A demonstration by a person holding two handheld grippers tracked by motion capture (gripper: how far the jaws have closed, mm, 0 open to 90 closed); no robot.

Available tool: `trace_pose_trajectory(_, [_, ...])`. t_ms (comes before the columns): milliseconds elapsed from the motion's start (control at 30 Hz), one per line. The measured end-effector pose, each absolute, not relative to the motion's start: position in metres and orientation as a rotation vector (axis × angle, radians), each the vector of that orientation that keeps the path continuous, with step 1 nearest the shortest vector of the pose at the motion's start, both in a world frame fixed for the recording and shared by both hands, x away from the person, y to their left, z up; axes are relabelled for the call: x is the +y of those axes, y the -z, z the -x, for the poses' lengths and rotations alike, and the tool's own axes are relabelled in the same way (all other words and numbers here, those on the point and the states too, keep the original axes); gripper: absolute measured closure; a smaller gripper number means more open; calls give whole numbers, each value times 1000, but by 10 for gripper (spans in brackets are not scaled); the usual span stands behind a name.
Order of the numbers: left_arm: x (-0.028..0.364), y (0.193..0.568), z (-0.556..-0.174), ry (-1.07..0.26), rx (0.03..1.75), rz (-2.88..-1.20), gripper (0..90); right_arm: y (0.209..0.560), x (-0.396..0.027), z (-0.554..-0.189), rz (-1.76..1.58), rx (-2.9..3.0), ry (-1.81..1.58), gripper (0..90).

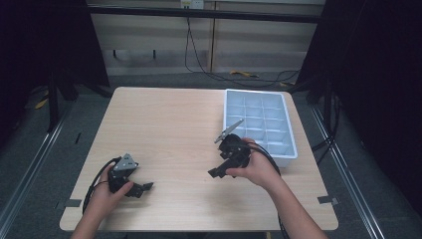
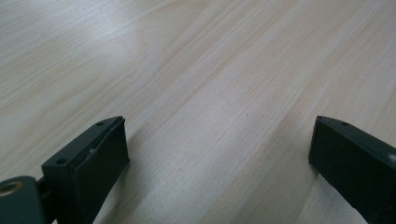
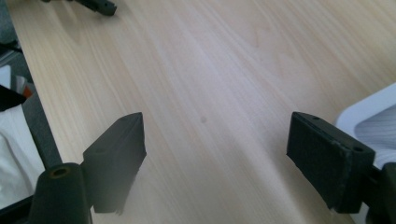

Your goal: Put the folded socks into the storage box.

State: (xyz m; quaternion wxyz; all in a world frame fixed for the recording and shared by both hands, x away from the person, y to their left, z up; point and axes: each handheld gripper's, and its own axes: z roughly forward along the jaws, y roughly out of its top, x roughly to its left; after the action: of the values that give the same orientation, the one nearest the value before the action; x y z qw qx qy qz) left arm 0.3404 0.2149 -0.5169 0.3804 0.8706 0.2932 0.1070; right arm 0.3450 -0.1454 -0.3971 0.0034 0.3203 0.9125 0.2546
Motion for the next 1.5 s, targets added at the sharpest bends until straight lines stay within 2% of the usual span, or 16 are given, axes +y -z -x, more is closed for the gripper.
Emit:
trace_pose_trajectory(667, [215, 517, -340, -273, 749, -2222, 44, 412, -148, -336, -929, 2987, -618, 196])
trace_pose_trajectory(1500, [215, 517, -340, -273, 749, -2222, 44, 432, -193, -318, -969, 2990, -581, 206])
